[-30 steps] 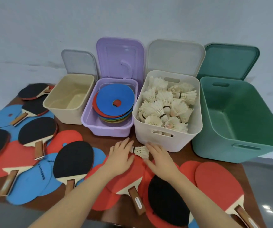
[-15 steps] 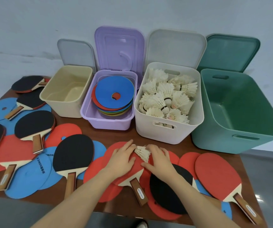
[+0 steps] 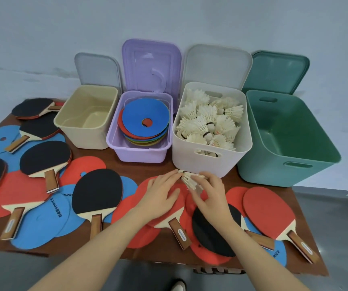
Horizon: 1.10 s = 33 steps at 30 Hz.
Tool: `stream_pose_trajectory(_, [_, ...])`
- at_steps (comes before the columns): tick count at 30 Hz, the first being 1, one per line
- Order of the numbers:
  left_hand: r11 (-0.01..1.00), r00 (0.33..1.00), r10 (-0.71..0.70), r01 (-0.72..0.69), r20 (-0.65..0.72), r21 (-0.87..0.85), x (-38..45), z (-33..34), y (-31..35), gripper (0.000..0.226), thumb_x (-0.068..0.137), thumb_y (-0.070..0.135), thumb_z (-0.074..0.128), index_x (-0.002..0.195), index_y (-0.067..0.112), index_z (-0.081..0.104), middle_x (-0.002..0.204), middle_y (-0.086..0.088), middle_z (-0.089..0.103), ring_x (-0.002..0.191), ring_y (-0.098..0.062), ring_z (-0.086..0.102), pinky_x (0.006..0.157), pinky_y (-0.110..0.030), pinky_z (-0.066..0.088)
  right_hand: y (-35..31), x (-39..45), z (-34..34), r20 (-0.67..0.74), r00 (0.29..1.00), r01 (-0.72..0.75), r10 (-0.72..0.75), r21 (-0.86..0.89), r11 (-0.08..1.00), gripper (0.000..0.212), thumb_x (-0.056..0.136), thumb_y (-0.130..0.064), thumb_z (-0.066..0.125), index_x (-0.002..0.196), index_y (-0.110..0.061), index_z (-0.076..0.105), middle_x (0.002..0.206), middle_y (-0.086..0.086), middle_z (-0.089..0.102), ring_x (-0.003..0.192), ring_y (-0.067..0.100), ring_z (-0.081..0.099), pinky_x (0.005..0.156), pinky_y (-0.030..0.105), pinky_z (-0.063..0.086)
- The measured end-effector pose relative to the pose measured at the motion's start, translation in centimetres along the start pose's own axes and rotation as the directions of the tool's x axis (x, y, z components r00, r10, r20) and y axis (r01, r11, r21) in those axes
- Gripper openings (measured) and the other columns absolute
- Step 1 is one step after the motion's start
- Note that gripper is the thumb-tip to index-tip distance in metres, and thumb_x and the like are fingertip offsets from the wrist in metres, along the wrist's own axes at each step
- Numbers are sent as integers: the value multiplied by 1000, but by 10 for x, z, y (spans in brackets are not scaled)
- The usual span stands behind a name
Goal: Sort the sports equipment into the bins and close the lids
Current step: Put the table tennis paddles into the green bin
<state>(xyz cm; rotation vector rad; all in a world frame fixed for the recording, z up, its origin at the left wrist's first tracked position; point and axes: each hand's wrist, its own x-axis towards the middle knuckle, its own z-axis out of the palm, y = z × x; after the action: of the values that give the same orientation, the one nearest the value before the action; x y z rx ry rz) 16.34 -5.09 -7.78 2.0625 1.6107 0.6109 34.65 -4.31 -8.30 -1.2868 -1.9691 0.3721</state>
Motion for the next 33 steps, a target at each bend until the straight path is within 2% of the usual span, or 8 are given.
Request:
stream_pose_trajectory(4, [997, 990, 75, -75, -116, 2, 19, -21, 27, 54, 93, 33, 42, 144, 35, 24, 151, 9, 27, 135, -10, 25, 103, -28, 18, -15, 29, -32, -219, 975, 39, -46, -34, 999, 30, 82, -30, 61, 109, -19, 63, 117, 5, 53, 103, 20, 53, 86, 34, 42])
stream_pose_trajectory(10, [994, 981, 57, -39, -185, 99, 46, -45, 51, 53, 96, 31, 42, 145, 26, 25, 154, 1, 18, 139, -19, 17, 109, -37, 16, -2, 84, -76, -400, 912, -138, 94, -84, 987, 34, 78, -16, 73, 111, -13, 64, 121, 14, 49, 105, 25, 49, 90, 37, 41])
stream_pose_trajectory(15, [948, 998, 3, 16, -62, 317, 67, -44, 50, 62, 97, 43, 34, 149, 31, 2, 156, 3, -13, 143, -20, -10, 114, -40, 1, 27, 105, -81, -248, 941, -288, 232, -222, 931, 40, 81, -21, 70, 117, -8, 59, 132, 20, 43, 118, 37, 46, 97, 45, 39])
stream_pose_trajectory(19, [911, 1000, -8, 5, 6, 411, 85, -40, 44, 61, 97, 46, 29, 149, 31, 0, 156, 3, -15, 143, -20, -14, 115, -45, 0, 43, 101, -75, 8, 926, -323, 378, -504, 801, 41, 96, -45, 34, 133, -30, 47, 152, -1, 26, 143, 21, 13, 112, 49, 3])
stream_pose_trajectory(22, [896, 1000, -24, 14, 17, 444, 92, -37, 40, 59, 98, 47, 26, 149, 31, 1, 157, 2, -9, 143, -19, -12, 116, -45, 2, 43, 99, -79, 105, 902, -293, 418, -564, 773, 43, 98, -46, 20, 131, -35, 47, 148, -8, 32, 143, 15, 9, 110, 52, -6])
stream_pose_trajectory(26, [907, 999, -46, 42, 0, 419, 101, -36, 42, 59, 97, 48, 26, 149, 30, 4, 157, 1, -4, 144, -21, -9, 117, -43, 3, 35, 105, -85, 147, 888, -266, 436, -611, 746, 48, 97, -47, 14, 127, -36, 50, 144, -9, 39, 143, 18, 11, 109, 54, -8])
stream_pose_trajectory(30, [905, 1000, -29, 25, 4, 425, 105, -37, 41, 58, 97, 47, 25, 149, 29, 5, 158, 0, -2, 144, -23, -9, 116, -43, 1, 34, 102, -85, 150, 881, -285, 448, -587, 758, 47, 98, -46, 16, 140, -36, 34, 154, -3, 21, 144, 19, 4, 110, 52, -11])
stream_pose_trajectory(33, [888, 999, -34, 16, 29, 459, 104, -43, 40, 58, 98, 47, 24, 149, 27, 7, 158, -1, -1, 144, -21, -8, 116, -46, 1, 33, 85, -85, 0, 926, -328, 377, -493, 806, 47, 97, -44, 23, 139, -31, 38, 154, 2, 21, 143, 23, 12, 112, 45, -1])
